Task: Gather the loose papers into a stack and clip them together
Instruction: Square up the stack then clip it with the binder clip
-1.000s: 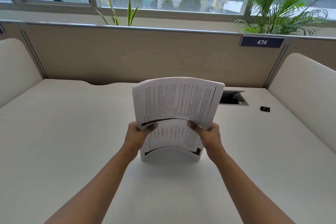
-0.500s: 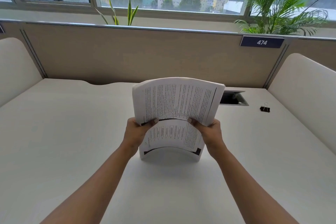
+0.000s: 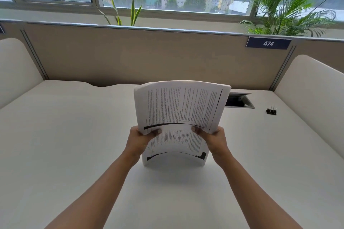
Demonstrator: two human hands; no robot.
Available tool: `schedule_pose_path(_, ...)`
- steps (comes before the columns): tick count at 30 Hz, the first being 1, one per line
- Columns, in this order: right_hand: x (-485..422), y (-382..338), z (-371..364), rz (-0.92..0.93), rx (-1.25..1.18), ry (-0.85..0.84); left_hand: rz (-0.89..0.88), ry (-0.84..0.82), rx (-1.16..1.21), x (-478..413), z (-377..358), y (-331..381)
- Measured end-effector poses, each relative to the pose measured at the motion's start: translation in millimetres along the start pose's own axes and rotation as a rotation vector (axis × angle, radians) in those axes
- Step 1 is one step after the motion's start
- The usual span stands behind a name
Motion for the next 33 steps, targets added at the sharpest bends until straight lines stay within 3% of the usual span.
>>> schedule_pose_path(16, -5.1, -11.3, -1.9, 0.023, -0.017, 0.046, -0.108, 0.021, 0.007, -0.6, -2.2, 26.6)
schedule_pose_path(33, 2.6, 2.4, -1.6, 0.028, -0.027, 0.016, -0.011, -0.01, -0.009, 1.5, 2.2, -14.8)
Point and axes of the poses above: each hand's wrist, its own x-axis away from the middle knuckle, its own z-axis out of the back of the hand, y = z × x, the point moved 10 cm from there along -x, towards the middle knuckle, and after that the axes turned 6 degrees about z, right-handed, at the moved point
